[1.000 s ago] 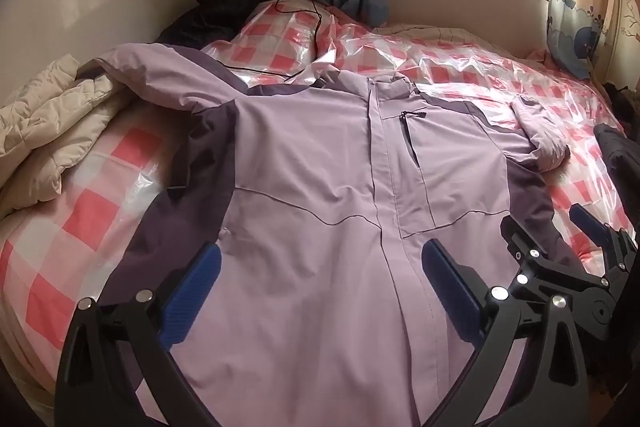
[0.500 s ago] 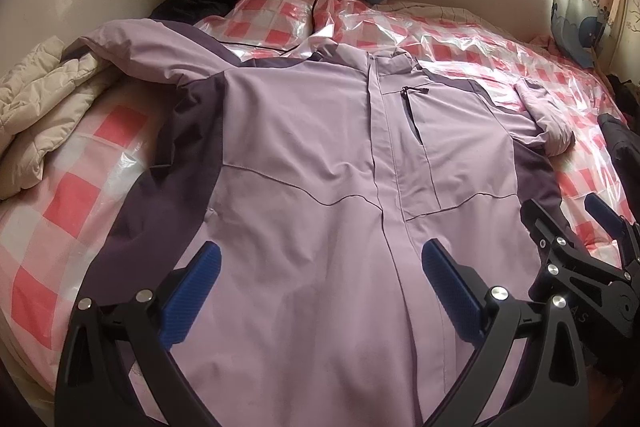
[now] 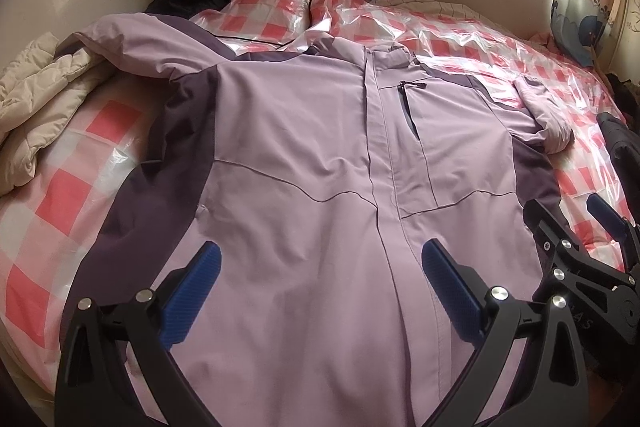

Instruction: Fold large clothes

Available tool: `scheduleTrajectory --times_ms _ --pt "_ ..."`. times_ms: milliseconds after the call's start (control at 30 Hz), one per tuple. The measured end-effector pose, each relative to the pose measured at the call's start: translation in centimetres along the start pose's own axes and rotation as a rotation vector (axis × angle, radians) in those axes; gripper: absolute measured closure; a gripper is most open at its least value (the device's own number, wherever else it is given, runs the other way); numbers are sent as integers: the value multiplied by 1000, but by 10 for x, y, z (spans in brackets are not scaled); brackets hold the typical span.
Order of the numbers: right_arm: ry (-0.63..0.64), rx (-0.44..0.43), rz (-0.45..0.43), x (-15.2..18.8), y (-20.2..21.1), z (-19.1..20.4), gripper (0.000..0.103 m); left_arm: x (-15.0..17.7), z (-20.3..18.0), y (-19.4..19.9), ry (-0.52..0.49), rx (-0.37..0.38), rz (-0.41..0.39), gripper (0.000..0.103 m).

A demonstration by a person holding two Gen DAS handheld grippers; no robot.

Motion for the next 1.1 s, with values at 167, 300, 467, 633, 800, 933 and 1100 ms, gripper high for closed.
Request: scheduleTrajectory --times_ms 167,300,467,633,800,933,1100 --pt "1 1 0 0 0 0 6 0 -1 -1 -2 0 0 7" --pt "1 1 1 0 0 0 6 0 -2 -1 -2 1 0 7" --pt "2 0 3 0 0 1 6 2 -4 -1 -4 1 0 7" --pt "2 0 2 0 0 1 6 4 -7 -1 -11 1 -2 7" --pt "2 0 3 0 0 1 6 4 -7 -1 -10 1 -1 7" --pt "2 1 2 0 -1 1 6 4 -7 -1 -11 2 -1 7" --pt "0 0 4 1 0 1 6 6 -10 -2 -16 2 0 7"
Point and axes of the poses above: each gripper's, at about its wrist camera, not at the fingertips, and y roughly against the way its jaws point, z to its left, x to its underside, the point moved 9 cm from there along -y, roughly the way its jaws point, and after that the axes turned 15 degrees about -x, right-handed, at the moved point
